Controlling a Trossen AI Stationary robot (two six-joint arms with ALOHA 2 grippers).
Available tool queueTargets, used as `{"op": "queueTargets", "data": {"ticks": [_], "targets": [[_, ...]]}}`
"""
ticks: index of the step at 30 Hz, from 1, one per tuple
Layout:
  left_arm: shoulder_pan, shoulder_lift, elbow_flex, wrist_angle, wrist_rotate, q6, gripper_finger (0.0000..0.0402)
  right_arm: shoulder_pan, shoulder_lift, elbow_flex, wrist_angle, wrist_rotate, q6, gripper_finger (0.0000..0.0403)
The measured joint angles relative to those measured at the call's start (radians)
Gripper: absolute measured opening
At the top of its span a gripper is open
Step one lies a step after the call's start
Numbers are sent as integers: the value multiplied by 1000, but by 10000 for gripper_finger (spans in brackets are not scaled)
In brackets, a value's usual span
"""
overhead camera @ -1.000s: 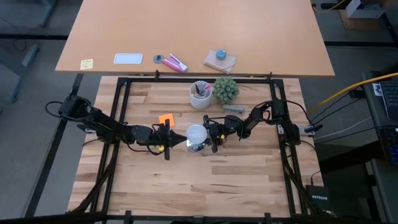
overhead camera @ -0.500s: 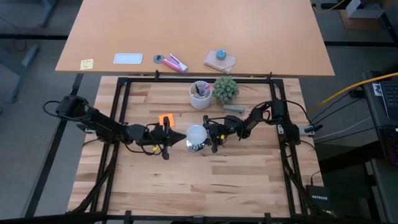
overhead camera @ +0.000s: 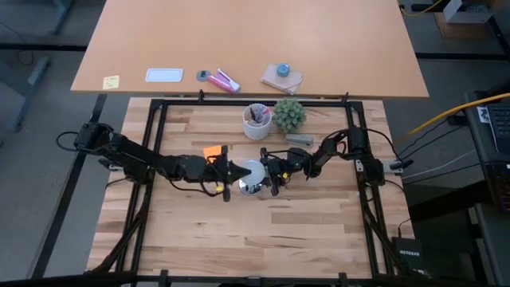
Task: Screw lightbulb
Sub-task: Insert the light bulb into the lamp socket
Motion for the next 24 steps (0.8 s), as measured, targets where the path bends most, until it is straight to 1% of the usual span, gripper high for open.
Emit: {"op": "queueTargets", "data": {"ticks": [7, 15, 19, 24], "targets": [[1, -1, 0, -75, -23, -45, 5, 0, 0, 0, 0, 0, 0, 172], [1, -2, 0, -94, -30, -61, 5, 0, 0, -1, 0, 9, 0, 175], [1, -2, 0, -95, -31, -61, 5, 0, 1, -2, -18, 41, 0, 189], [1, -3, 0, -98, -35, -61, 5, 1, 3, 1, -69, 92, 2, 218]]}}
